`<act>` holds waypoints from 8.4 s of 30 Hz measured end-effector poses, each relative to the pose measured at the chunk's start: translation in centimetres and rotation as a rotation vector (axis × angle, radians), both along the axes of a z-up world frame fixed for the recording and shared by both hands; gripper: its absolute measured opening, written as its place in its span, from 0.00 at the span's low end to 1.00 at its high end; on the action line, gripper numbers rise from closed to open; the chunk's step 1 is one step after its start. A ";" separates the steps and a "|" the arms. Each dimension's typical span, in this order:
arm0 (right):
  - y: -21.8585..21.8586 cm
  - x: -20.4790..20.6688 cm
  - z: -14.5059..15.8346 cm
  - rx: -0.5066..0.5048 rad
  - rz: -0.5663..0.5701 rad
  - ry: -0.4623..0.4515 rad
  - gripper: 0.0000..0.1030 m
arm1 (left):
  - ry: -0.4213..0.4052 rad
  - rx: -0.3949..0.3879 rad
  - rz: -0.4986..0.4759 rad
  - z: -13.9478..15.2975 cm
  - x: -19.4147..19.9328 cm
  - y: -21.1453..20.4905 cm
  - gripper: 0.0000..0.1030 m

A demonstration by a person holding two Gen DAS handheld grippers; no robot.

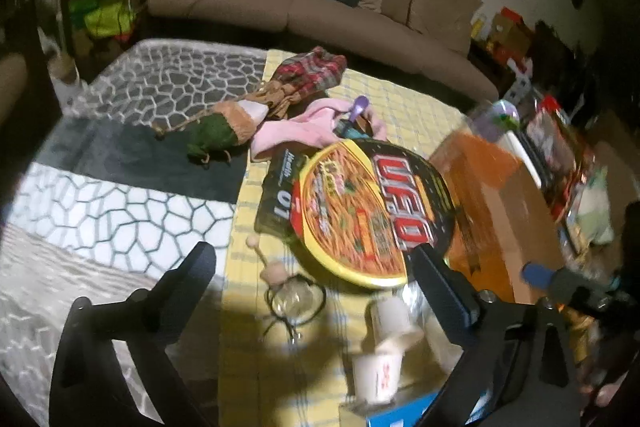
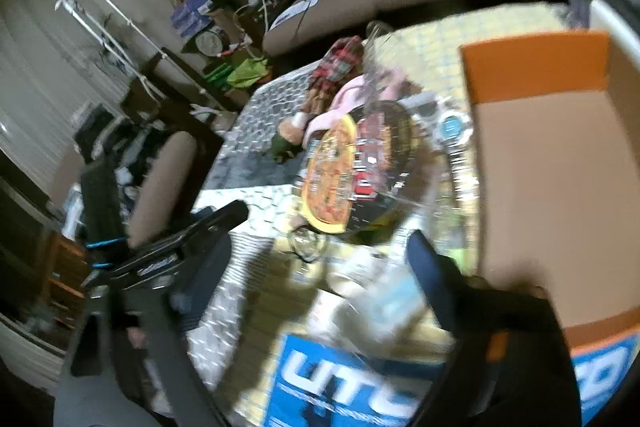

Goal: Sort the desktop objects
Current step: 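Grasp the UFO noodle bowl rim with the left gripper, then carry the UFO bowl into the cardboard box and open the left gripper, then move the left gripper back to the clear plastic container and grasp it, then carry the clear plastic container into the cardboard box and release it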

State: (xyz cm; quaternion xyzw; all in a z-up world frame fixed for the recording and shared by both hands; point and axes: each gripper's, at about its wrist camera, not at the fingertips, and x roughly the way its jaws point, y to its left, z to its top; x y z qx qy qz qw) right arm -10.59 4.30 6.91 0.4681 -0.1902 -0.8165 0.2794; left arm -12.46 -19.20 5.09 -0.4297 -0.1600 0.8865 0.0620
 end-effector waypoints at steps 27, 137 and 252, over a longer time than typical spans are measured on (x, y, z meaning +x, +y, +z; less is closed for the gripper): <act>-3.6 -5.7 -7.7 0.174 -0.194 -0.066 0.40 | -0.146 0.020 -0.017 -7.6 -7.8 2.3 0.84; 24.7 -6.0 1.6 0.477 -0.232 0.136 0.52 | -0.327 -0.079 -0.183 -4.3 -12.5 31.3 0.65; 22.5 -8.9 2.2 0.472 -0.167 0.034 0.20 | -0.154 -0.144 -0.265 2.1 -10.1 29.6 0.19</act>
